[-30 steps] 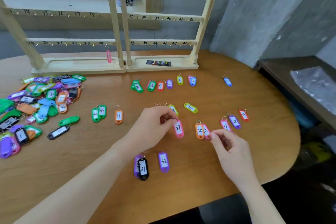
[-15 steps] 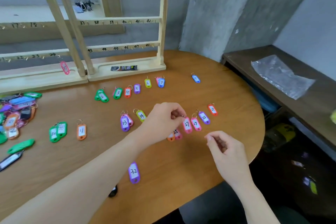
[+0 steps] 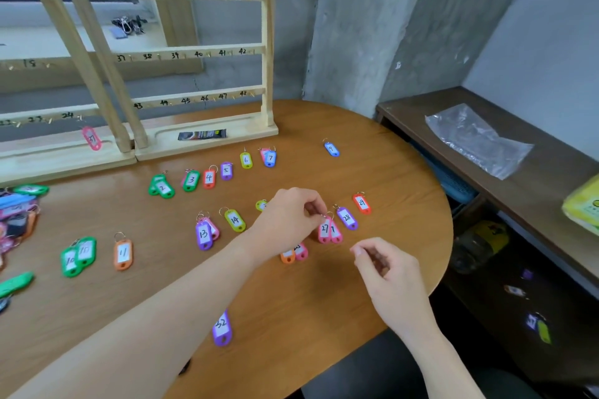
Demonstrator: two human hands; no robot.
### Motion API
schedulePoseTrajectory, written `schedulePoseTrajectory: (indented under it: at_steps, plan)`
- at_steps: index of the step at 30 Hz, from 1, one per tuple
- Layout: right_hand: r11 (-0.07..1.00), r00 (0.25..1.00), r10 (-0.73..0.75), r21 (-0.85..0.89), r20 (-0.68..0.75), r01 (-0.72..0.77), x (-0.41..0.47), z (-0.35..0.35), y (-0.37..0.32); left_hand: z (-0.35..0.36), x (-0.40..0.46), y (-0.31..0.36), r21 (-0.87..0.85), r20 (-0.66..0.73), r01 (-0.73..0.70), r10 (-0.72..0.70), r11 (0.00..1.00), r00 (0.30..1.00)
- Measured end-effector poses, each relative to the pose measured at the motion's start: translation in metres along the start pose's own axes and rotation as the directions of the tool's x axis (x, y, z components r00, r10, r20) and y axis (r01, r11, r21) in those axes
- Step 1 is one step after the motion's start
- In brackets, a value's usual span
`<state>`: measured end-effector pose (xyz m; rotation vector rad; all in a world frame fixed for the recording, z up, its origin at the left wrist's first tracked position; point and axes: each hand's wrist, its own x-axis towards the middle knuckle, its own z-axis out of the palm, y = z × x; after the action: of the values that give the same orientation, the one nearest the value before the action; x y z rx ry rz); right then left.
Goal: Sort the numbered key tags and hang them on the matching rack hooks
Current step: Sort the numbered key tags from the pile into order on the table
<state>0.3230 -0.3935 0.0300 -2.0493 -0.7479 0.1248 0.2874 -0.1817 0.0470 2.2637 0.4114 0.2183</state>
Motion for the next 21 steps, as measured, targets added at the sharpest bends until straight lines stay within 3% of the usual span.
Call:
schedulePoseTrajectory:
  at_steps: [8, 16, 21]
  plan:
    - [1.0, 1.0, -0.022, 0.019, 0.02, 0.021, 0.002, 0.005, -0.007, -0.004, -0.002, -0.006, 0.079, -0.053, -0.106, 0.11, 0.991, 0.993]
    - [0.991, 0.994, -0.079, 0.115, 0.07, 0.071, 0.009, 0.026, -0.032, -0.059, -0.042, -0.047, 0.136, -0.185, -0.027, 0.053, 0.99, 0.981]
    - [0.979, 0.979, -0.135, 0.173, 0.152, 0.108, 0.017, 0.057, -0.058, -0.103, -0.106, -0.089, 0.181, -0.35, 0.091, -0.022, 0.979, 0.936]
